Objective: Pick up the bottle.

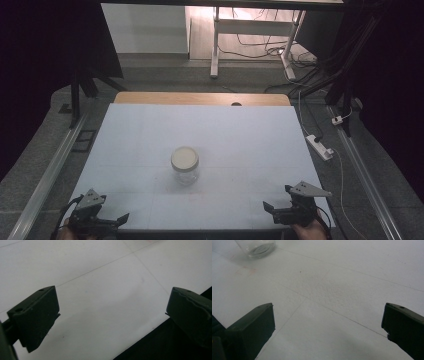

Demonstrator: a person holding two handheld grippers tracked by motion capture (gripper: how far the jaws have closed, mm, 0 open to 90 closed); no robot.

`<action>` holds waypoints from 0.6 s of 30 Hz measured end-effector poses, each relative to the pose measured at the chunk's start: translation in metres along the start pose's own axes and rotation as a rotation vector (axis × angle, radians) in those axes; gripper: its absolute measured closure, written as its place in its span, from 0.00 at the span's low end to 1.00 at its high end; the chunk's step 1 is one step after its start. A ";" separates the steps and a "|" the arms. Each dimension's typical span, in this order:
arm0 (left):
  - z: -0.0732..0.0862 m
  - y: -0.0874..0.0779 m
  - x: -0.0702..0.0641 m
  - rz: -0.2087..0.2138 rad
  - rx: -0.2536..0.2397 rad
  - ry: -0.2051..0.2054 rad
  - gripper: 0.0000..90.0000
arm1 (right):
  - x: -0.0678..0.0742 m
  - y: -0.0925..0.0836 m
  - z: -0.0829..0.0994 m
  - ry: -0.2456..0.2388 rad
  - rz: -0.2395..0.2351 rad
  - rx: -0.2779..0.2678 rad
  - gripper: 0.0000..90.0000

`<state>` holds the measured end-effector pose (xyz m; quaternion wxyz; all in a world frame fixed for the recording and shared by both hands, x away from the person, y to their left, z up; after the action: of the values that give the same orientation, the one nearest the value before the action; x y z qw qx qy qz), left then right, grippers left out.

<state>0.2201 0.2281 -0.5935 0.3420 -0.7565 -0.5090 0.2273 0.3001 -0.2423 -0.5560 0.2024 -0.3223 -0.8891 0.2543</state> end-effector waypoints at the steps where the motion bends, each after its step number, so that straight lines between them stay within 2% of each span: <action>1: -0.001 0.000 -0.001 0.008 -0.007 0.001 0.00 | 0.000 0.000 0.000 0.001 0.000 0.002 0.00; 3: -0.002 -0.001 -0.001 0.017 -0.016 0.007 0.00 | 0.000 0.001 0.000 0.001 0.000 0.005 0.00; 6: -0.004 -0.001 0.001 0.000 -0.022 0.029 0.00 | 0.000 0.001 0.001 -0.004 0.002 0.009 0.00; 8: -0.004 0.000 0.000 0.003 -0.013 0.039 0.00 | 0.000 0.001 0.001 -0.003 0.002 0.012 0.00; 11: -0.005 0.001 -0.003 0.039 0.004 0.045 0.00 | 0.000 0.001 0.001 -0.003 0.001 0.013 0.00; 18: -0.011 0.004 -0.010 0.095 -0.012 0.071 0.00 | 0.001 0.002 0.001 -0.007 0.000 0.019 0.00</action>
<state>0.2267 0.2145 -0.5890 0.3443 -0.7892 -0.4616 0.2134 0.2996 -0.2410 -0.5579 0.2023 -0.3196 -0.8874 0.2636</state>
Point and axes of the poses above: each handheld gripper's, and its own axes: y roughly forward along the jaws, z roughly out of its underside, x roughly to its left, the point moved 10 cm from there along y, roughly forward along the jaws, and after that the axes turned 11 degrees about -z, right-handed, at the moved point
